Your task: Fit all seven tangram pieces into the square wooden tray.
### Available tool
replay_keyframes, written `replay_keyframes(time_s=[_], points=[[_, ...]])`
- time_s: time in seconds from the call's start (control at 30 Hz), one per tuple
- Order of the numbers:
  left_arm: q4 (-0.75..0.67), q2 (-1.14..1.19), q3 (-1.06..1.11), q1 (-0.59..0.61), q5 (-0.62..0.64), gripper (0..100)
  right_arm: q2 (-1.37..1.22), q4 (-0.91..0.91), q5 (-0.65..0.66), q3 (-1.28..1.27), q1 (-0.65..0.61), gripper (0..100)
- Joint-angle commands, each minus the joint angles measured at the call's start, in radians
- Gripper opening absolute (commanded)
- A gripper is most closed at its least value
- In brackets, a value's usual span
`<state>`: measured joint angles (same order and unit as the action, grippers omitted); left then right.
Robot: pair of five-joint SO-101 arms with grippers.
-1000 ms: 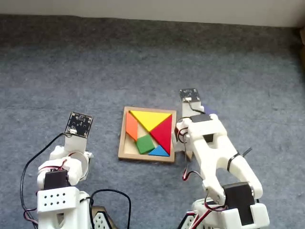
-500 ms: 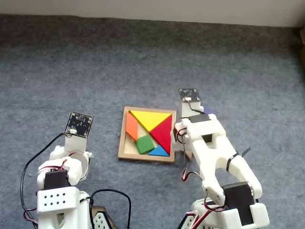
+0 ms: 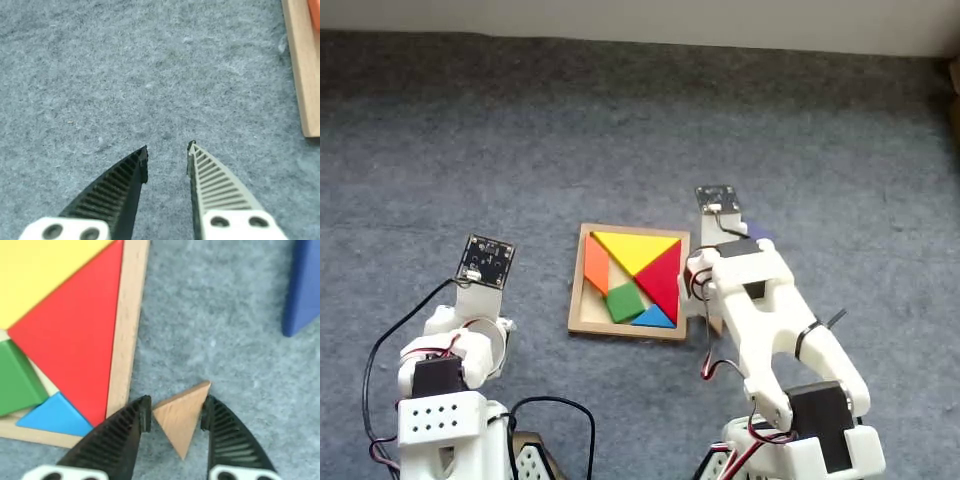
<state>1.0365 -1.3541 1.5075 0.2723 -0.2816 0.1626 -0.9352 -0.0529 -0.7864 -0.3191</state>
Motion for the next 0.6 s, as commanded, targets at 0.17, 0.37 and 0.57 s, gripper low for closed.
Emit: replay_keyframes(time_s=[0.17,0.37,0.57], points=[[-0.014,-0.013,-0.007,0.012,0.003,15,0.004,-0.036,-0.005,0.002,-0.007,16.3],[-0.014,-0.013,-0.007,0.012,0.003,15,0.004,-0.036,-0.003,0.002,-0.005,15.9],[-0.012,-0.013,-0.007,0.012,0.003,15,0.002,-0.031,-0.003,0.002,-0.005,15.9]])
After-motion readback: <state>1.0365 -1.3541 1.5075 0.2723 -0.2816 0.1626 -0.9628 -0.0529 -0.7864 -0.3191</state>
